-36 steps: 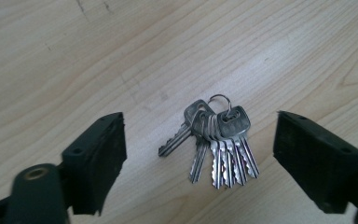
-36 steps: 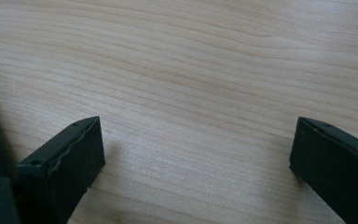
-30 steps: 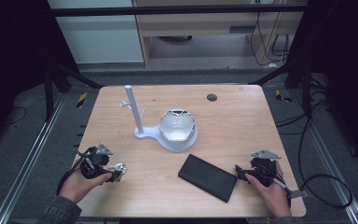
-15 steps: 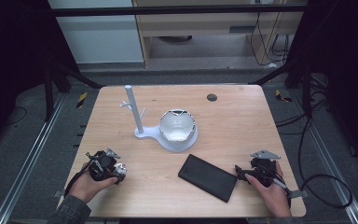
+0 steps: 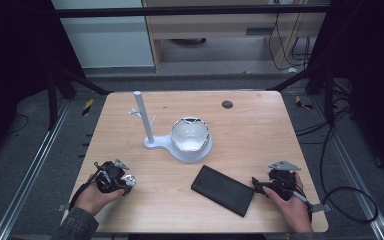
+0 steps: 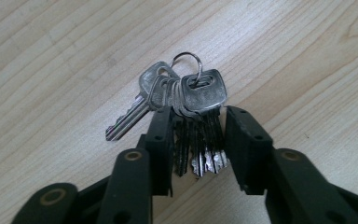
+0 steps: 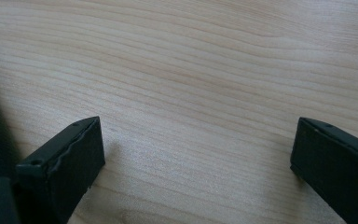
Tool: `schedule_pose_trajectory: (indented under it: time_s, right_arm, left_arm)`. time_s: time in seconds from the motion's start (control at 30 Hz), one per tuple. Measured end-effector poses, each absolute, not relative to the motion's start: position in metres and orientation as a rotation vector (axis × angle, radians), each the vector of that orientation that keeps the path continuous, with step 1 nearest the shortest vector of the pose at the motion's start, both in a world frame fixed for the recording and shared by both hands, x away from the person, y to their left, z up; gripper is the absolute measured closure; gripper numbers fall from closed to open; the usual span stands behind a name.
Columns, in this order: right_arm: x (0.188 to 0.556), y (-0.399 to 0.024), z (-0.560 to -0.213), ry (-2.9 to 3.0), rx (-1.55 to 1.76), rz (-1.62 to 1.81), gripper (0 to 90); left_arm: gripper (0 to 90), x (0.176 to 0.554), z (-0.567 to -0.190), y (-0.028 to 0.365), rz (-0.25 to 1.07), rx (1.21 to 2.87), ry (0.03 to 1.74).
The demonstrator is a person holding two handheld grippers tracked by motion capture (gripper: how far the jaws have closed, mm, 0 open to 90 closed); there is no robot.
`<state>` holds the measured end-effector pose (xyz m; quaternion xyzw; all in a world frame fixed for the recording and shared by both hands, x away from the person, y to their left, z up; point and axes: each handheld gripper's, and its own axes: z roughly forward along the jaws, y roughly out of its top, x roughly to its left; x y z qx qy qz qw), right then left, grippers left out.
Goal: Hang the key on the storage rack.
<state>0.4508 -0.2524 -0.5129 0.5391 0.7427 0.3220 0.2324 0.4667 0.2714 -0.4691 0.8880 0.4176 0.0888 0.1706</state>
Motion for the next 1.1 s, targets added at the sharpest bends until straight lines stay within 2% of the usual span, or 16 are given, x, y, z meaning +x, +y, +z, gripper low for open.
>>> schedule_pose_trajectory:
  time_s: [0.2,0.8,0.87,0.93,0.97,1.0,1.1]
  right_arm:
    - [0.4508,-0.2523,-0.5130,2.043,1.478,0.886,3.0]
    - [0.4508,-0.2519,-0.5130,2.049,1.469,0.888,3.0]
    - [0.4509,-0.2519,-0.5130,2.050,1.467,0.888,3.1]
    - [0.4509,-0.2518,-0.5130,2.050,1.466,0.888,3.0]
    - [0.4509,-0.2518,-0.5130,2.050,1.467,0.888,3.0]
    - [0.4509,-0.2518,-0.5130,2.052,1.465,0.889,3.0]
    - [0.4509,-0.2517,-0.5130,2.051,1.465,0.889,3.0]
  left_arm:
    - [79.8,0.4687,-0.4675,0.2739,0.238,2.543,1.168]
    - [80.1,0.4620,-0.4635,0.2764,0.274,2.613,1.134]
    - [79.9,0.4618,-0.4640,0.2780,0.269,2.588,1.149]
    - [73.1,0.4622,-0.4636,0.2787,0.275,2.578,1.157]
    - [73.1,0.4625,-0.4634,0.2789,0.282,2.571,1.164]
    - [68.6,0.4628,-0.4632,0.2783,0.278,2.555,1.167]
    - [64.0,0.4631,-0.4632,0.2763,0.276,2.543,1.166]
